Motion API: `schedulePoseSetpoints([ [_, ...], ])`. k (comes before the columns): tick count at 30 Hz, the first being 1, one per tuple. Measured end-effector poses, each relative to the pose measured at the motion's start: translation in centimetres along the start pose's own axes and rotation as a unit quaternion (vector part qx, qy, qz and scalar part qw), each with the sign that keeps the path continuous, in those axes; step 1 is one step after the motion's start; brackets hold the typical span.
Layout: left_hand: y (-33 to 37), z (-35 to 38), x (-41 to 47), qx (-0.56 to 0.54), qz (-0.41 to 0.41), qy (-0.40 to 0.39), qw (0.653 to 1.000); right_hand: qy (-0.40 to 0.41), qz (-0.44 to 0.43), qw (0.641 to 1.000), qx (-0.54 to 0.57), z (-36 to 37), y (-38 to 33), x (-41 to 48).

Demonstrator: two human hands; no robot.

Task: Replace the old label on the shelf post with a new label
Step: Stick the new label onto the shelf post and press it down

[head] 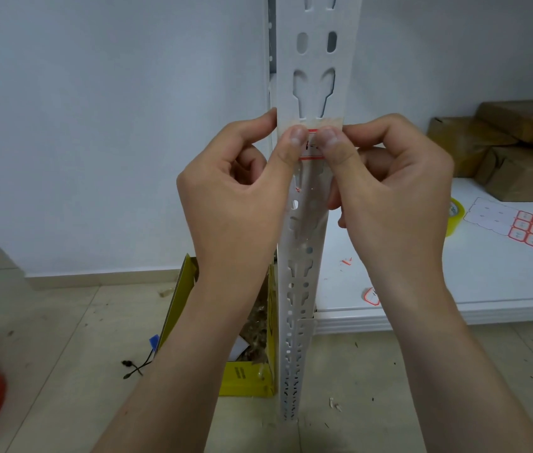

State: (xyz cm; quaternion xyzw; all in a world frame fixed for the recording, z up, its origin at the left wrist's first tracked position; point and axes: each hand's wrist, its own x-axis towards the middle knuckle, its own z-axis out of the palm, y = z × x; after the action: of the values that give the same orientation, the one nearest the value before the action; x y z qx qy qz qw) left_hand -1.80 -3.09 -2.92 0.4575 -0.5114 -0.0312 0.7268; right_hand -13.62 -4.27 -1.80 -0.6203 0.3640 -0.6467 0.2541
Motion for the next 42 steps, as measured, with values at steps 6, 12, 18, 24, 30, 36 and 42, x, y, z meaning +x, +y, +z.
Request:
schedulePoseSetpoints([
  [6, -0.2, -0.2, -0.1, -0.005, 0.012, 0.001, 1.0, -0.012, 0.006, 0.999, 0.05, -0.3, 0.6, 0.1],
  [12, -1.5, 0.0, -0.4, -0.002, 0.037, -0.019, 0.999, -0.02, -0.01, 0.999, 0.032, -0.2, 1.2, -0.2],
  [18, -1.8, 0.0, -0.6, -0.003, 0.062, -0.027, 0.998, -0.035, -0.033, 0.998, 0.028, -0.3, 1.9, -0.1],
  [24, -2.0, -0.1, -0.7, -0.004, 0.053, -0.026, 0.998, -0.039, -0.03, 0.997, 0.063, -0.6, 2.2, -0.2],
  [30, -1.8, 0.0, -0.6, -0.007, 0.049, -0.02, 0.999, -0.028, -0.036, 0.998, 0.042, -0.2, 2.1, -0.1],
  [36, -1.0, 0.1, -0.5, -0.024, 0.017, -0.009, 1.0, -0.025, -0.009, 0.997, 0.074, -0.4, 1.5, -0.1],
  [42, -0.1, 0.6, -0.2, -0.035, -0.011, 0.008, 0.999, -0.005, 0.028, 0.997, 0.078, 0.1, 0.4, 0.2],
])
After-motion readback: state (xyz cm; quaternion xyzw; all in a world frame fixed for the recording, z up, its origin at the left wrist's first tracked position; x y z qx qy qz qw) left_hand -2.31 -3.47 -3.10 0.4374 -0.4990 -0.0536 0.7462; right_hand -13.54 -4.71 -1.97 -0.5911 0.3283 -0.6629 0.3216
